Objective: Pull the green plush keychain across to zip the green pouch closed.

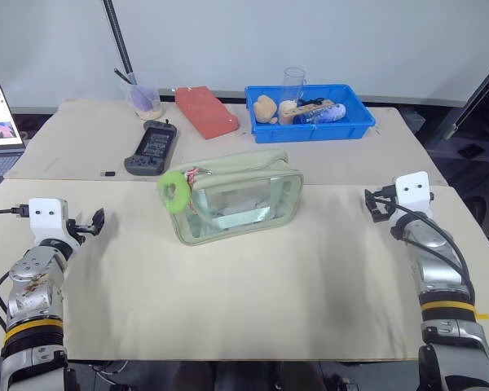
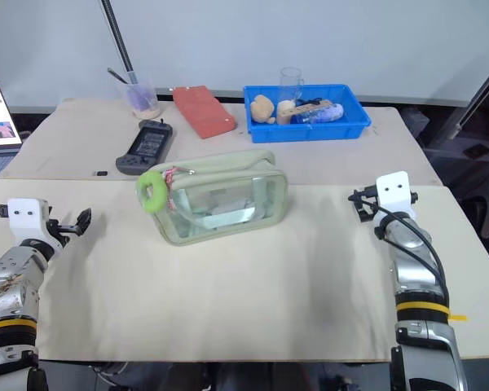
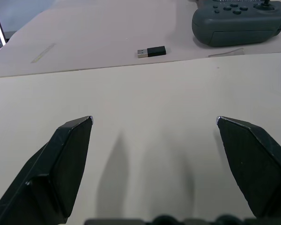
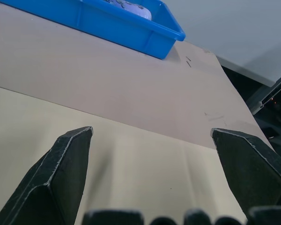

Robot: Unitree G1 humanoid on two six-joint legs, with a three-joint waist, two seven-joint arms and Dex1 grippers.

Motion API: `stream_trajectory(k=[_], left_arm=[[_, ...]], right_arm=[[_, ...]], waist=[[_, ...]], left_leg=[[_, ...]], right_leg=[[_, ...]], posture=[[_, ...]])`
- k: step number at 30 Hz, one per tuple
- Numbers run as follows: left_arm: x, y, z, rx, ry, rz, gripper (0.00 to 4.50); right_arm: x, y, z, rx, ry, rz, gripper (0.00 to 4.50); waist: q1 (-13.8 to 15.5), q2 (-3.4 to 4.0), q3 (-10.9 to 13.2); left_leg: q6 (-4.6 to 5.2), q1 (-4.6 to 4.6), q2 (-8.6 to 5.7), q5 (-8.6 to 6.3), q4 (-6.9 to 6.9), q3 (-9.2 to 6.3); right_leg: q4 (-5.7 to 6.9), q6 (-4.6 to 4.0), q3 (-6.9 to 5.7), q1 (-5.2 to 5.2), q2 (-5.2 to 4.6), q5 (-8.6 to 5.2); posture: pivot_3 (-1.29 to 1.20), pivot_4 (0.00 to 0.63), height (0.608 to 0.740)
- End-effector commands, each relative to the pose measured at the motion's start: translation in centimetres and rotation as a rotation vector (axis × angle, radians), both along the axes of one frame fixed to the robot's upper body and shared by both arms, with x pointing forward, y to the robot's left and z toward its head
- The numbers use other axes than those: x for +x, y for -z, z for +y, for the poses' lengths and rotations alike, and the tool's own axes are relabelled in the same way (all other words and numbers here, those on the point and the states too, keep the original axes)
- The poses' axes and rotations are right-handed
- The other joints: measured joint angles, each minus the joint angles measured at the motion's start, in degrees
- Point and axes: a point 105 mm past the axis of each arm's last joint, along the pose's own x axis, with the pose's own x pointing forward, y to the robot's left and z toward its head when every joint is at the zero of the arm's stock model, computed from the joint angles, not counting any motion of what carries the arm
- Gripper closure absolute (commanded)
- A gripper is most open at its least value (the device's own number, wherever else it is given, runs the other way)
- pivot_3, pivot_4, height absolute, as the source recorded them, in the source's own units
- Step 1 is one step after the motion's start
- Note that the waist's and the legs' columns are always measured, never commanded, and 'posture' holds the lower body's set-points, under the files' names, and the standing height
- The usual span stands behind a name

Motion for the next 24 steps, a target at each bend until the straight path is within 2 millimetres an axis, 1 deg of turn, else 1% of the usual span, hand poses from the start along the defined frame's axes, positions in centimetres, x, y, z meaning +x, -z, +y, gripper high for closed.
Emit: stream_trajectory(k=[1, 4, 6, 8, 10, 11, 13, 14, 17, 18, 19, 20, 21, 24], left_arm=[[0.0, -2.1, 0.4, 0.028, 0.001, -0.053, 0.00], [-0.1, -2.9, 0.3, -0.002, 0.018, -0.089, 0.00], [-0.2, -4.0, 0.1, -0.023, 0.050, -0.115, 0.00], [-0.3, -5.8, 0.0, -0.026, 0.085, -0.145, 0.00], [-0.2, -9.2, -0.7, 0.006, 0.153, -0.186, 0.00], [-0.3, -11.0, -1.6, 0.034, 0.218, -0.199, 0.00], [-0.5, -14.5, -4.4, 0.073, 0.372, -0.213, 0.00], [-0.6, -15.5, -5.4, 0.082, 0.425, -0.209, 0.00], [-1.8, -20.7, -11.4, 0.093, 0.699, -0.249, 0.00], [-2.4, -21.9, -13.2, 0.107, 0.781, -0.253, 0.00], [-3.0, -22.5, -15.2, 0.135, 0.866, -0.243, 0.00], [-3.6, -22.8, -17.0, 0.170, 0.943, -0.221, 0.00], [-4.2, -22.8, -18.9, 0.216, 1.016, -0.197, 0.00], [-5.4, -21.8, -22.8, 0.319, 1.160, -0.128, 0.00]], right_arm=[[0.0, -2.2, -0.3, -0.022, -0.005, -0.071, 0.02], [0.1, -2.4, -0.4, -0.026, -0.006, -0.073, 0.02], [0.1, -2.7, -0.4, -0.029, -0.008, -0.076, 0.02], [0.2, -3.5, -0.5, -0.038, -0.020, -0.088, 0.02], [0.5, -5.2, -0.5, -0.042, -0.049, -0.108, 0.02], [0.6, -6.1, -0.3, -0.033, -0.081, -0.112, 0.02], [0.7, -7.8, 0.7, -0.039, -0.181, -0.112, 0.02], [0.7, -8.3, 1.2, -0.044, -0.221, -0.110, 0.02], [0.2, -11.2, 3.8, -0.019, -0.409, -0.115, 0.02], [-0.2, -12.0, 4.7, -0.015, -0.469, -0.115, 0.02], [-0.7, -12.8, 5.8, -0.004, -0.539, -0.112, 0.02], [-1.2, -13.5, 6.9, 0.009, -0.608, -0.105, 0.02], [-2.0, -14.1, 8.1, 0.009, -0.686, -0.094, 0.02], [-3.9, -15.4, 10.6, -0.013, -0.837, -0.068, 0.02]], waist=[[0.0, 0.00, 0.0], [0.0, 0.00, 0.0], [0.0, 0.00, 0.0], [0.0, 0.00, 0.0], [-0.1, 0.00, 0.0], [-0.2, -0.02, 0.0], [-0.1, -0.05, 0.1], [-0.1, -0.07, 0.1], [0.1, -0.07, 0.1], [0.1, -0.06, 0.1], [0.1, -0.07, 0.1], [0.1, -0.07, 0.1], [0.1, -0.06, 0.1], [0.0, -0.03, 0.1]], left_leg=[[0.00, 0.00, 0.00, 0.00, 0.00, 0.00], [0.00, 0.00, 0.00, 0.00, 0.00, 0.00], [0.00, 0.00, 0.00, 0.00, 0.00, 0.00], [0.00, -0.01, 0.01, 0.00, 0.00, 0.00], [0.00, -0.03, 0.01, 0.00, 0.00, 0.00], [0.00, -0.04, 0.01, 0.00, 0.00, 0.00], [0.00, -0.06, 0.02, 0.00, 0.00, -0.02], [0.00, -0.07, 0.01, 0.00, 0.01, -0.03], [0.00, -0.05, -0.02, 0.00, -0.01, -0.03], [0.00, -0.07, -0.01, -0.01, -0.02, -0.04], [0.00, -0.09, -0.02, -0.01, -0.01, -0.04], [0.00, -0.12, -0.03, -0.01, -0.01, -0.07], [0.01, -0.11, -0.04, -0.01, -0.02, -0.07], [0.04, -0.08, -0.04, -0.04, -0.04, -0.06]], right_leg=[[0.00, 0.00, 0.00, 0.00, 0.00, 0.00], [0.00, 0.00, 0.00, 0.00, 0.00, 0.00], [0.00, 0.00, 0.00, 0.00, 0.00, 0.00], [0.01, 0.00, 0.00, -0.01, 0.00, 0.00], [0.02, 0.00, 0.00, -0.04, 0.00, 0.00], [0.00, 0.00, 0.00, -0.05, 0.00, 0.00], [0.00, 0.00, -0.01, -0.08, 0.02, 0.00], [0.00, 0.00, -0.02, -0.07, 0.02, 0.00], [-0.08, 0.04, -0.01, 0.01, 0.00, -0.03], [-0.12, 0.05, -0.03, 0.02, 0.01, -0.03], [-0.10, 0.06, -0.03, 0.01, 0.01, -0.04], [-0.12, 0.07, -0.02, -0.01, 0.03, -0.04], [-0.13, 0.09, -0.02, 0.01, 0.03, -0.05], [-0.09, 0.10, 0.00, -0.01, 0.05, -0.09]], posture=[[0.00, 0.150, 0.740], [0.00, 0.150, 0.740], [0.00, 0.150, 0.740], [0.00, 0.150, 0.740], [0.00, 0.150, 0.740], [0.00, 0.150, 0.740], [0.00, 0.150, 0.740], [0.00, 0.150, 0.740], [0.00, 0.150, 0.740], [0.00, 0.150, 0.740], [0.00, 0.150, 0.740], [0.00, 0.150, 0.740], [0.00, 0.150, 0.740], [0.00, 0.150, 0.740]])
